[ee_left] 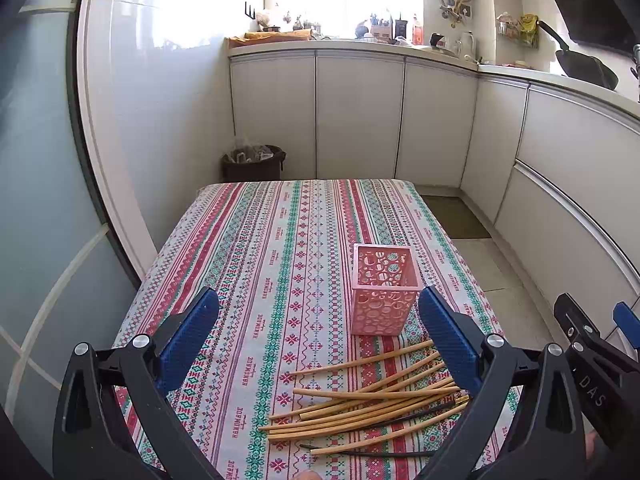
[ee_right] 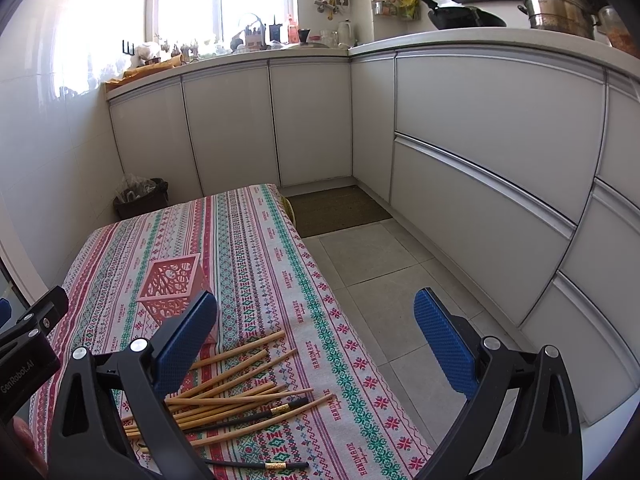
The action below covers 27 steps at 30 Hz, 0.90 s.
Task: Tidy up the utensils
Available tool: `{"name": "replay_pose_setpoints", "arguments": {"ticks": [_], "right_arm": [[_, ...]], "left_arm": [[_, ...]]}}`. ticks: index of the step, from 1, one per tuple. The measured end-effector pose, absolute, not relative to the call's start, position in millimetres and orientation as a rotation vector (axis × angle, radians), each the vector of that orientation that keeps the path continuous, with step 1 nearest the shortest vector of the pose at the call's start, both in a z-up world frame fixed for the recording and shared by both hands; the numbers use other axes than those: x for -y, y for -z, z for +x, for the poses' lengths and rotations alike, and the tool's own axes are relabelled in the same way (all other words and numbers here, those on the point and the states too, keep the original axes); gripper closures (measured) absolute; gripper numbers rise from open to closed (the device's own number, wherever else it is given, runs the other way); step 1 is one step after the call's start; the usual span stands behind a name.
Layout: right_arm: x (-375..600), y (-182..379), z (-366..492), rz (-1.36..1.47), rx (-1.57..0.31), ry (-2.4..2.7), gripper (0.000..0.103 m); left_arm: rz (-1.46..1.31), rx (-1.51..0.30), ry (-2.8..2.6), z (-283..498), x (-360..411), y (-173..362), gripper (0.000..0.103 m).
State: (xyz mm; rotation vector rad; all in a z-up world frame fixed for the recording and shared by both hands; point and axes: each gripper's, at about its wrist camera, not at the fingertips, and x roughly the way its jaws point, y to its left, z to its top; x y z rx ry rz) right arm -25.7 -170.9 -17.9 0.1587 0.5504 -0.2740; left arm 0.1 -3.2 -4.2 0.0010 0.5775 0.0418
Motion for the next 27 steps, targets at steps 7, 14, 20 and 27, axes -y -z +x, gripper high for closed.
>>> {"name": "replay_pose_setpoints", "arguments": {"ticks": [7,14,20,27], "right_arm": [[172,19,-25,0.163,-0.554,0.274,0.007],[184,18,-24,0.203,-0.565,0.289,0.007],[235,15,-24,0.397,-0.589,0.319,0.007],[276,19,-15,0.562,-0.645,0.299,0.007]], "left_arm": [[0.017,-0.597,-0.025,1,4,10,0.007],[0.178,-0.76,0.107,21,29,41,0.007],[0.431,-0.89,0.47,15,71,85,0.007],[0.73,-1.074,0.809,18,126,109,0.007]]}}
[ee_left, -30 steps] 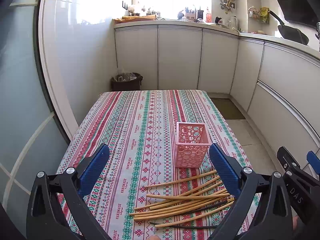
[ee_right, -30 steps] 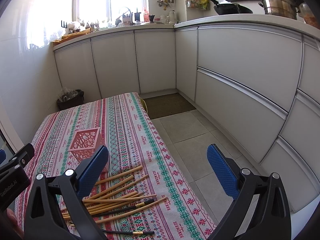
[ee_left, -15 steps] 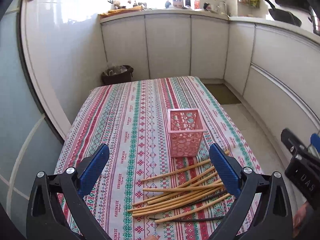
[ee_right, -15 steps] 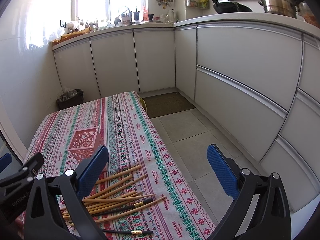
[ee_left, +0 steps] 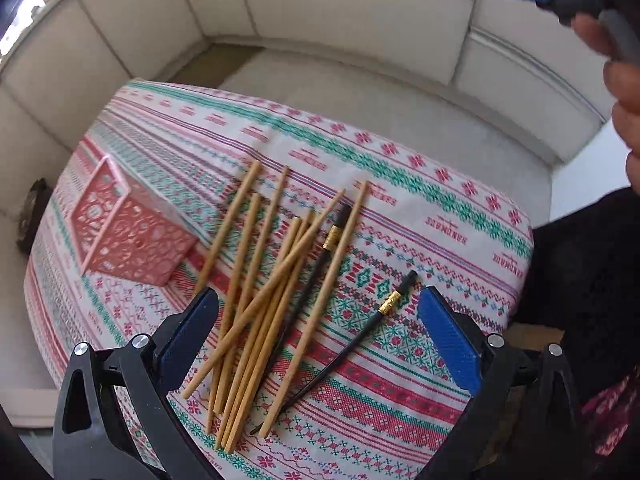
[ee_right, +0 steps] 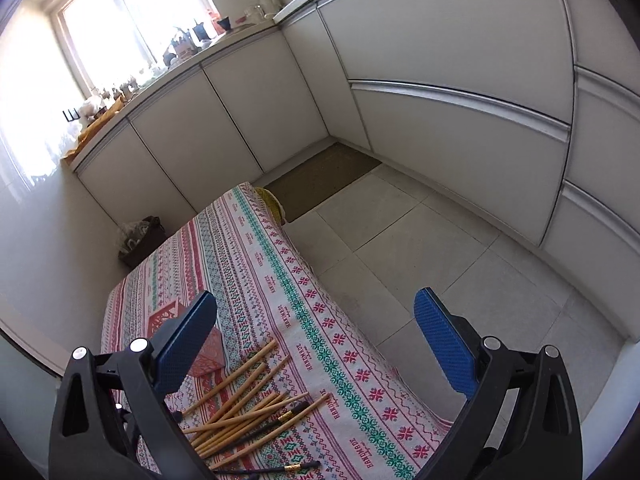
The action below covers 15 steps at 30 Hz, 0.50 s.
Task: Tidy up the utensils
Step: 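Reach the left gripper down and grasp one wooden chopstick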
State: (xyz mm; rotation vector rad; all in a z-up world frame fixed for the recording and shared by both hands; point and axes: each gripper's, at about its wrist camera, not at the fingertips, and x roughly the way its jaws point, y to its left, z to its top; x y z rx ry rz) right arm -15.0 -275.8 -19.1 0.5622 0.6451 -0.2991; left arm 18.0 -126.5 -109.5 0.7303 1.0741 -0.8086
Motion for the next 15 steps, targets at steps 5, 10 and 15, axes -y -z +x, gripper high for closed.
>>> {"name": "replay_pose_setpoints", "arguments": {"ticks": [5,10,15], "right_arm": [[291,23,-9,0.611,-0.683,0.281,0.007],[314,31,-5,0.723,-0.729,0.24,0.007],[323,34,0,0.747,-0.747,0.235,0.007]], "left_arm": [[0.712,-1.184,0.831,51,152,120,0.009],[0.71,-1.206,0.843,90,175,120,0.018],[0.8,-1.254,0.849,128,203,138,0.061]]}}
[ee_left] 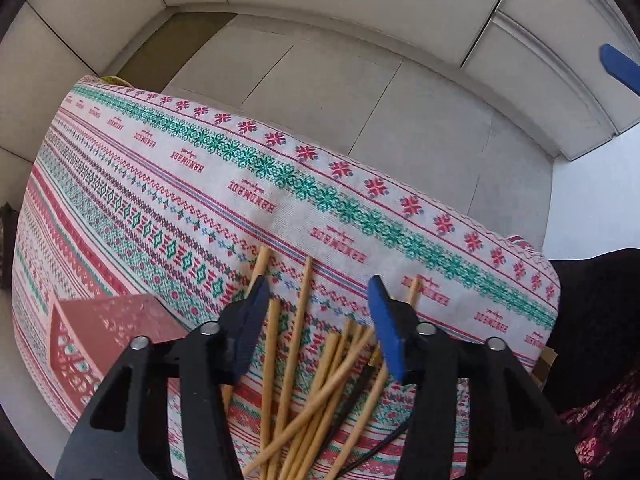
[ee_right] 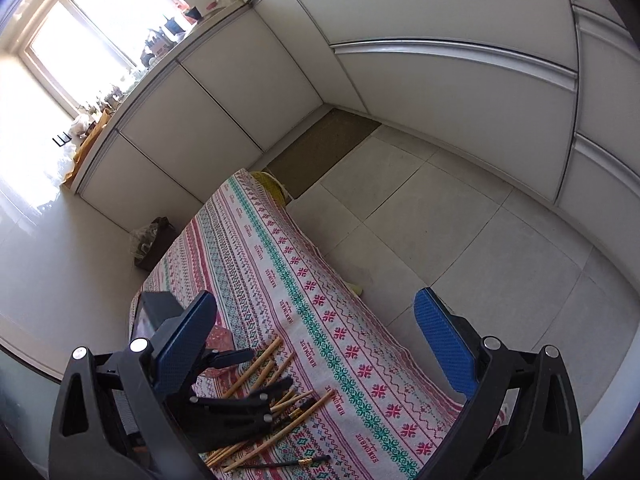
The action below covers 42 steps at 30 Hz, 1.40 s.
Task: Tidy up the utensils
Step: 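Reach the left gripper down and grasp one wooden chopstick, then lift the wooden chopstick upright with the left gripper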
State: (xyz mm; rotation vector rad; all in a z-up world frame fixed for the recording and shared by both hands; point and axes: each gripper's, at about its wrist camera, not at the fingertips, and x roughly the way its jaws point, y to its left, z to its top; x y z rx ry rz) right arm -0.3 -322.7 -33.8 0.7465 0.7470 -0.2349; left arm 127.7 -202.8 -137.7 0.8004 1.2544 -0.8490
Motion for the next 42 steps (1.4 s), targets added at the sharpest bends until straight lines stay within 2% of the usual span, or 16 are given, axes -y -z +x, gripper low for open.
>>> {"name": "replay_pose_setpoints", "arguments": {"ticks": [1,3,12,14,16,22,29,42], "right_arm": [[324,35,1,0.747,-0.753,0.235,0.007],[327,37,1,0.754,-0.761,0.234,0.007],[330,41,7,0.706,-0.792,0.257,0.007],[327,42,9,0.673,-0.808,0.27,0.007],[324,44,10,0.642,-0.821,0.29,0.007],[321,44,10,0.61,-0.813,0.311,0.007],[314,35,0,0.531,-0.757,0.36,0.007],[270,33,-2,0.396,-0.766,0.36,0.007]], "left_arm": [[0.817,-1.266,0.845,134,207,142,0.067],[0.83,-1.289,0.829,147,213,148,0.072],[0.909,-1.333,0.786,178,211,156,0.073],[0.922,-1.361,0.796,181,210,164,0.078],[0.933,-1.4,0.808,185,209,176,0.094],[0.819,-1.418,0.782,188,196,177,0.095],[0.748,-1.243,0.726,164,173,164,0.095],[0.449,-0.751,0.581,58,68,0,0.095]]}}
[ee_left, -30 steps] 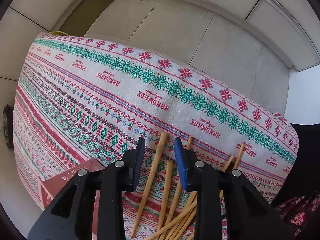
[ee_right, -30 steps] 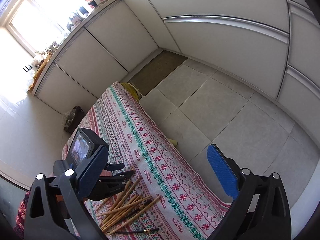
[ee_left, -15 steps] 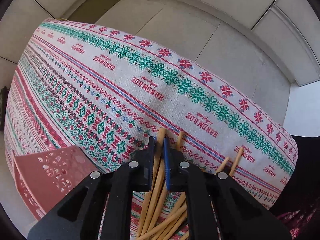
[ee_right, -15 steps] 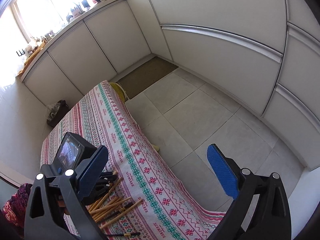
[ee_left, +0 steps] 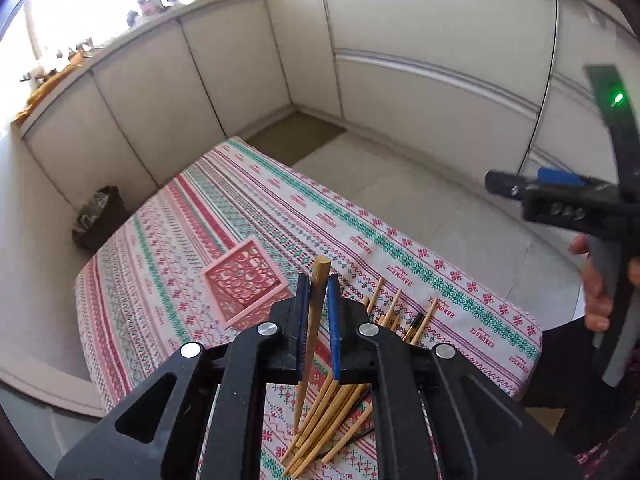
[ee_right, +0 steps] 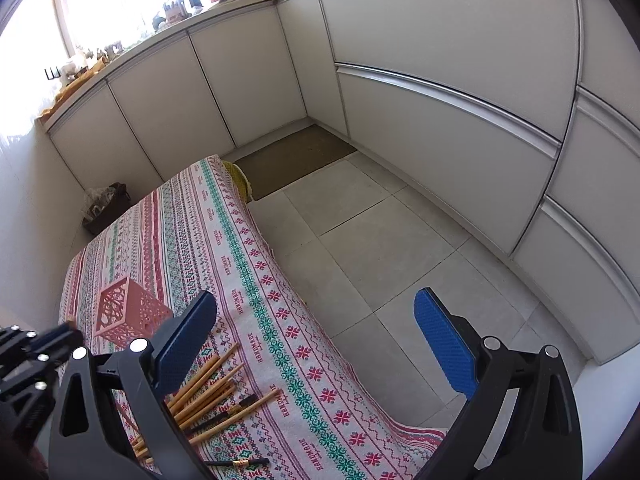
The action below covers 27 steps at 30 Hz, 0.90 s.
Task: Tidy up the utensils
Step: 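Lift the wooden chopstick upright with the left gripper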
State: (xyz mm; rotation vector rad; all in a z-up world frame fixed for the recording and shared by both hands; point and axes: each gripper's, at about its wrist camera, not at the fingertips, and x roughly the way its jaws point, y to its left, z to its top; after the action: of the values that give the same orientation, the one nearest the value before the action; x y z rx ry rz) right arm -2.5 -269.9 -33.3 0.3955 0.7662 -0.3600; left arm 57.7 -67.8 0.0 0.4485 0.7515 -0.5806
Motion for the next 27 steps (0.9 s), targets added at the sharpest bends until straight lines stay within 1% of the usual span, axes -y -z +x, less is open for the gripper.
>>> {"name": "replay_pose_setpoints", "arguments": {"ticks": [3,5,8,10,11,12,13,15,17,18,20,21,23,25,27], "right_arm": [[256,45,0,0.423,-0.829,0.293,0.007],[255,71,2,0.613,-0.979,0.148,0.007],[248,132,-15,0.979,-1.209,-0.02,0.007],[239,172,-30,1.126,-1.354,-0.027,0.007],[235,186,-36,1.164,-1.404,-0.001,0.01],[234,190,-40,1.186,-1.389,0.016,0.009],[235,181,-41,1.145,-1.352,0.071,0.013],[233,172,-35,1.103,-1.347,0.124,0.02],[227,170,-29,1.08,-1.392,0.159,0.033],[221,168,-27,1.056,-1.41,0.176,0.036],[210,164,-21,1.003,-1.433,0.206,0.049],[204,165,-18,0.994,-1.444,0.218,0.052],[193,168,-10,0.973,-1.456,0.237,0.065],[181,178,-4,0.959,-1.475,0.243,0.071],[168,173,6,0.895,-1.441,0.253,0.075]], "left_arm": [[0.315,-0.664,0.552,32,35,-31,0.096],[0.207,-0.606,0.539,12,10,-49,0.096],[0.075,-0.519,0.548,-11,-22,-71,0.096],[0.018,-0.468,0.564,-22,-35,-81,0.096],[-0.005,-0.448,0.573,-27,-40,-86,0.096],[-0.024,-0.428,0.58,-29,-44,-88,0.096],[-0.037,-0.41,0.584,-33,-48,-89,0.096],[-0.06,-0.385,0.604,-41,-55,-91,0.096],[-0.071,-0.367,0.606,-48,-63,-95,0.096],[-0.08,-0.358,0.609,-49,-69,-96,0.096],[-0.097,-0.337,0.615,-53,-78,-100,0.096],[-0.106,-0.325,0.614,-56,-82,-102,0.096],[-0.12,-0.309,0.617,-60,-89,-105,0.096],[-0.133,-0.297,0.621,-63,-97,-106,0.096],[-0.151,-0.287,0.619,-66,-105,-107,0.096]]}}
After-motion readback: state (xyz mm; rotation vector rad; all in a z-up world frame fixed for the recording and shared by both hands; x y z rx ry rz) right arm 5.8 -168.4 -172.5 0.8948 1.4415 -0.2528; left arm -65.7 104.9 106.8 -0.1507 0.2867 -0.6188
